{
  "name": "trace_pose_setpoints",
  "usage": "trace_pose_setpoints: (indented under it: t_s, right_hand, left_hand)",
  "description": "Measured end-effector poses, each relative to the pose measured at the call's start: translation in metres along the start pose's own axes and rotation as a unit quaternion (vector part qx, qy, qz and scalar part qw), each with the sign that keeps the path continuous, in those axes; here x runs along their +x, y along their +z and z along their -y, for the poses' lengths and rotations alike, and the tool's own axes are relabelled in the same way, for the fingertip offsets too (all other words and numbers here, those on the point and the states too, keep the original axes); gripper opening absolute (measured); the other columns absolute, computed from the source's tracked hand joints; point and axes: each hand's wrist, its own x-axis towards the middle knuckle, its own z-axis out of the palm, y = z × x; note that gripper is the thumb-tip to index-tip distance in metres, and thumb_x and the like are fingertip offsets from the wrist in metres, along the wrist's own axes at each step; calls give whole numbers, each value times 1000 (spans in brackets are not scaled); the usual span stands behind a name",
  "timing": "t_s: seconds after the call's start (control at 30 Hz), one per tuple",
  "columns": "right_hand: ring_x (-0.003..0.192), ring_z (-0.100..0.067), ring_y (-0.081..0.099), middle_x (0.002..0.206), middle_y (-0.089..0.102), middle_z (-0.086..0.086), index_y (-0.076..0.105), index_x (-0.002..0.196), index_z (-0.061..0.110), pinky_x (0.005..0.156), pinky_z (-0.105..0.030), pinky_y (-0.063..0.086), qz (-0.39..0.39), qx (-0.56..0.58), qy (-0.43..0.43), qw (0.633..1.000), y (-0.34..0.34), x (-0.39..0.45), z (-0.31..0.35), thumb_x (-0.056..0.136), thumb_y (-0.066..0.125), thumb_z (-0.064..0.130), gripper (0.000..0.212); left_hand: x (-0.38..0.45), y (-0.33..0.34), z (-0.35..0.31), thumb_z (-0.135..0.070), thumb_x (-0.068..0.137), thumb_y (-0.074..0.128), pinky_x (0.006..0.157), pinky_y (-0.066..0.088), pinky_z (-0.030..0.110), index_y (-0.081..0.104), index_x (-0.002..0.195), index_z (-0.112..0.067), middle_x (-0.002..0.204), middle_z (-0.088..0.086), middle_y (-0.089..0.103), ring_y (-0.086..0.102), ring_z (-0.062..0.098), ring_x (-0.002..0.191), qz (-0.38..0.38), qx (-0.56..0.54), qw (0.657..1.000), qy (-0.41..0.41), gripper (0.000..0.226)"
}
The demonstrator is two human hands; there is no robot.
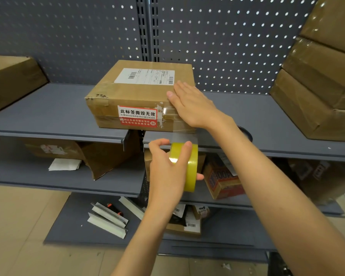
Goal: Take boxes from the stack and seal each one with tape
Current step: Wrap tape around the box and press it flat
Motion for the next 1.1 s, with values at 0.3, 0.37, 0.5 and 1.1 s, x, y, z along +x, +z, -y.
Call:
trace_pose_setpoints:
  t_s: [0.3,0.37,0.5,1.1]
  right_hand:
    - [148,-19,5,160,8,-11,10,151,3,117,-31,3,-10,14,-6,1000,-1,-3,1,105,13,39,59]
    - [148,-20,5,160,8,-11,10,151,3,117,-30,2,-9,16,-5,1000,0,-3,0,105,13,39,59]
    - [148,-20,5,160,9,-11,12,152,3,117,-31,3,-13,17,-5,1000,2,-1,0,104,13,40,60]
    - [148,-18,7,160,11,-8,14,152,6,117,-30,3,-41,5,-3,999,8,0,-3,104,15,42,60]
  left_hand:
    - [2,1,3,-25,93,59,68,58,47,40,109,-41,84,-3,62,69,23,53,12,3,999,40,29]
    - [2,1,3,-26,93,59,68,58,48,39,116,-36,83,-4,60,69,23,52,10,6,999,41,32]
    - [5,1,6,-25,93,60,67,58,46,41,120,-32,88,-4,59,68,21,51,10,15,999,40,34]
    - [12,-1,-1,-15,93,58,52,53,23,51,105,-30,95,8,65,66,8,51,21,-23,999,31,21]
